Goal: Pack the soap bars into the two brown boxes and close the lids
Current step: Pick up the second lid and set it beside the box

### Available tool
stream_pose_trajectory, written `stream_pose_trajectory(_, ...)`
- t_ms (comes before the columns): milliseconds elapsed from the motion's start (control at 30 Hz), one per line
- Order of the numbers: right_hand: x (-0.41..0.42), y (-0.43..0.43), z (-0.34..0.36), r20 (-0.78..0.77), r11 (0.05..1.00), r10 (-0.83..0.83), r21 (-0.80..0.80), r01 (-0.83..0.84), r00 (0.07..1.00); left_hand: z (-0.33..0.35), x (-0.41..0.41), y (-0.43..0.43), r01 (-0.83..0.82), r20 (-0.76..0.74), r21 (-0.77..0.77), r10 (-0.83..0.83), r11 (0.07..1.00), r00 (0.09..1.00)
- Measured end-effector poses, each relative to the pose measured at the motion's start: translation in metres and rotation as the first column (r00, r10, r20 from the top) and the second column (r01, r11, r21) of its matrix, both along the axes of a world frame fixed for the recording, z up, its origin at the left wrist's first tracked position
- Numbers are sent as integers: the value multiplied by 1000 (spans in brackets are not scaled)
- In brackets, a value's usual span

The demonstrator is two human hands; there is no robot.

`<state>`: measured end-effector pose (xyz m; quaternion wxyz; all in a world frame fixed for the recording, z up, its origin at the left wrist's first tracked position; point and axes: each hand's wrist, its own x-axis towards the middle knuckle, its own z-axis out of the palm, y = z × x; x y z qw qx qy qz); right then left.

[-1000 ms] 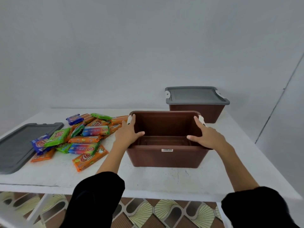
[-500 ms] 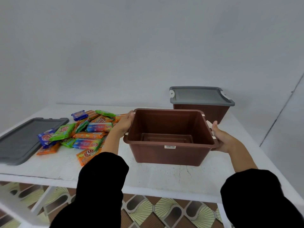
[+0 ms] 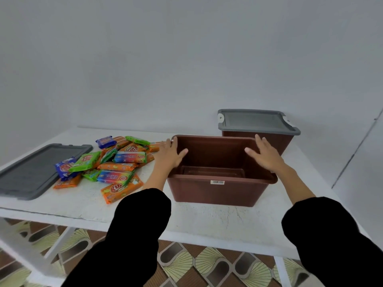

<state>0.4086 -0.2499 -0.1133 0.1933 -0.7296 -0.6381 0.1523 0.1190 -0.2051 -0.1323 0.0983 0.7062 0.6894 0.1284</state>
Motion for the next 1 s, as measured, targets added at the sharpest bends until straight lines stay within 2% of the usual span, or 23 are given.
stream_pose_trajectory(100, -5, 0, -8, 114, 998, 17, -64, -10, 993, 1, 0, 0, 34, -95, -12, -35, 999, 995)
stream_pose_trajectory(233, -3, -6, -12, 138, 996, -41, -73, 52, 990, 8, -1, -1, 73, -6, -87, -74, 994, 997)
stream_pose_trajectory(333, -5, -10, -13, 199, 992, -81, -79, 98, 977, 10, 1, -7, 76, -7, -69, -77, 995, 997)
stream_pose_trajectory(433, -17, -8, -2, 272, 994, -109, 24, 107, 956, 13, -6, -12, 62, 151, 24, -64, 998, 986)
stream_pose_trajectory(533, -45, 5, 14, 198, 991, -6, 130, -20, 980, 24, -24, -18, -12, 265, 136, -25, 991, 964)
stream_pose_trajectory(667, -118, 31, 37, 49, 966, 187, 171, -193, 981, 42, -74, -28, -76, 257, 157, 33, 985, 966)
stream_pose_trajectory(833, -236, 62, 57, 51, 909, 378, 169, -381, 924, 58, -177, -40, -210, 250, 185, 161, 960, 955)
stream_pose_trajectory(1000, -365, 95, 54, 53, 825, 550, 121, -552, 834, 62, -297, -41, -342, 181, 169, 312, 924, 933)
